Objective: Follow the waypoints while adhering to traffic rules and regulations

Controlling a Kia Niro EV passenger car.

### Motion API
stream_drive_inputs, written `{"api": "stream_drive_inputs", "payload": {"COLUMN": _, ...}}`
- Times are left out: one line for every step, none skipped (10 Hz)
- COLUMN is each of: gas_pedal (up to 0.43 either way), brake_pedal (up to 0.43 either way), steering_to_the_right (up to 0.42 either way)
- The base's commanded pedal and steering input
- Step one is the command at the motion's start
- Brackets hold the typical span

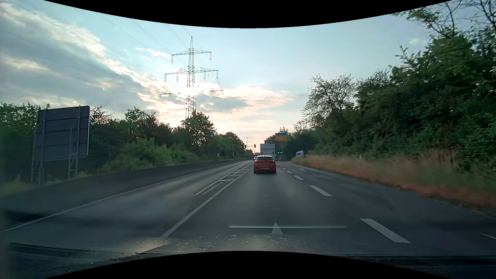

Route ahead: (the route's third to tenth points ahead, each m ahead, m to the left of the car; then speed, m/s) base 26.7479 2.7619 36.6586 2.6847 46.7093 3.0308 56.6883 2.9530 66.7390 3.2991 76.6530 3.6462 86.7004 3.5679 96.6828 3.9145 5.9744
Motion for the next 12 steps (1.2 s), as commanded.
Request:
{"api": "stream_drive_inputs", "payload": {"gas_pedal": 0.22, "brake_pedal": 0.0, "steering_to_the_right": 0.0}}
{"api": "stream_drive_inputs", "payload": {"gas_pedal": 0.22, "brake_pedal": 0.0, "steering_to_the_right": 0.0}}
{"api": "stream_drive_inputs", "payload": {"gas_pedal": 0.22, "brake_pedal": 0.0, "steering_to_the_right": 0.0}}
{"api": "stream_drive_inputs", "payload": {"gas_pedal": 0.22, "brake_pedal": 0.0, "steering_to_the_right": 0.0}}
{"api": "stream_drive_inputs", "payload": {"gas_pedal": 0.22, "brake_pedal": 0.0, "steering_to_the_right": 0.0}}
{"api": "stream_drive_inputs", "payload": {"gas_pedal": 0.22, "brake_pedal": 0.0, "steering_to_the_right": 0.0}}
{"api": "stream_drive_inputs", "payload": {"gas_pedal": 0.22, "brake_pedal": 0.0, "steering_to_the_right": 0.0}}
{"api": "stream_drive_inputs", "payload": {"gas_pedal": 0.22, "brake_pedal": 0.0, "steering_to_the_right": 0.0}}
{"api": "stream_drive_inputs", "payload": {"gas_pedal": 0.22, "brake_pedal": 0.0, "steering_to_the_right": -0.001}}
{"api": "stream_drive_inputs", "payload": {"gas_pedal": 0.209, "brake_pedal": 0.0, "steering_to_the_right": -0.001}}
{"api": "stream_drive_inputs", "payload": {"gas_pedal": 0.189, "brake_pedal": 0.0, "steering_to_the_right": -0.001}}
{"api": "stream_drive_inputs", "payload": {"gas_pedal": 0.177, "brake_pedal": 0.0, "steering_to_the_right": 0.0}}
